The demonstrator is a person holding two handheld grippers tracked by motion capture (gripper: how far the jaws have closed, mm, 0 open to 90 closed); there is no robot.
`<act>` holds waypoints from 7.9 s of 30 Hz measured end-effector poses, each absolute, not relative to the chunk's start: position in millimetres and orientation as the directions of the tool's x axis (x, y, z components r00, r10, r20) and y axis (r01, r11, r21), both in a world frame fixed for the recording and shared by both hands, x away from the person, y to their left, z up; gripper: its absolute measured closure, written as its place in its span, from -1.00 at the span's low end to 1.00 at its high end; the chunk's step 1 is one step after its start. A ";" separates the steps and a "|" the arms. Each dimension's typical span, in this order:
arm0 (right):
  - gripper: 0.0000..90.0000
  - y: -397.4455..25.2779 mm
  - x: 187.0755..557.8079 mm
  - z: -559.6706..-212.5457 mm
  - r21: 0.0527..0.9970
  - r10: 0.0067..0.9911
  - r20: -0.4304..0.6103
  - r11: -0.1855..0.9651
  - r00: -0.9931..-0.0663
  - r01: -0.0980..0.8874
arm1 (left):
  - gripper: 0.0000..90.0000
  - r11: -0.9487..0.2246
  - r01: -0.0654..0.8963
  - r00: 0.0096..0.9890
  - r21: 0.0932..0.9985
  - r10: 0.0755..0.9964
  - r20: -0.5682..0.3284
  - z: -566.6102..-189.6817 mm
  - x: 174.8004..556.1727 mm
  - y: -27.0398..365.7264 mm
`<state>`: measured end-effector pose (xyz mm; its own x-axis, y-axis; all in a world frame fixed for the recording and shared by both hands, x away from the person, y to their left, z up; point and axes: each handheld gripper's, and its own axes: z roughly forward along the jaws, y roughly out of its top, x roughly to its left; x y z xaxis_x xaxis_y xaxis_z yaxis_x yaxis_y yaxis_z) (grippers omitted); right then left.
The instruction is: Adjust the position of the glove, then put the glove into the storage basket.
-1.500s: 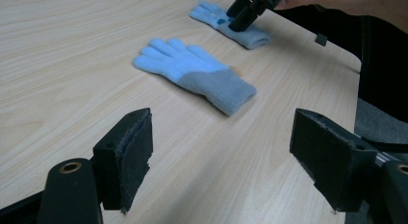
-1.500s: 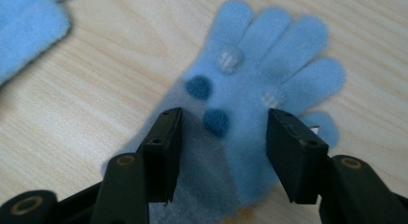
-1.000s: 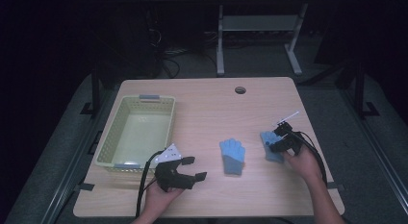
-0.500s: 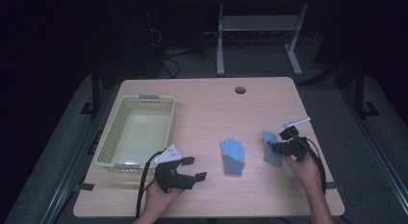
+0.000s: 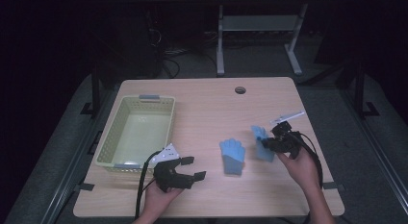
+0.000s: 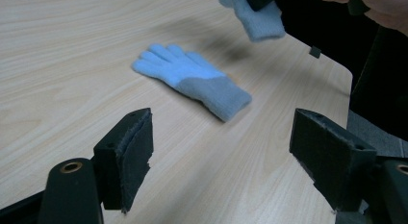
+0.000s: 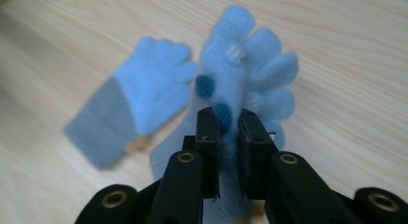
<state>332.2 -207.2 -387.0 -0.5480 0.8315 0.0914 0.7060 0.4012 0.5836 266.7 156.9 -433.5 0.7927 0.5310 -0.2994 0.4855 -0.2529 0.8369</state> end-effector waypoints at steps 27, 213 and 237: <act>0.78 -119.6 333.8 -406.2 0.504 0.704 0.116 0.566 -0.701 0.652 | -0.49 -0.248 0.489 0.785 0.836 0.543 -0.298 -432.9 268.6 160.1; 0.66 -151.4 308.4 -433.6 0.587 0.651 0.570 0.105 -0.502 0.802 | 0.64 -0.143 0.800 0.574 0.582 0.460 -0.677 -446.4 329.5 95.9; 0.66 -130.9 314.3 -399.0 0.624 0.631 0.555 0.115 -0.542 0.773 | 0.64 -0.116 0.773 0.600 0.623 0.450 -0.661 -412.5 333.1 121.6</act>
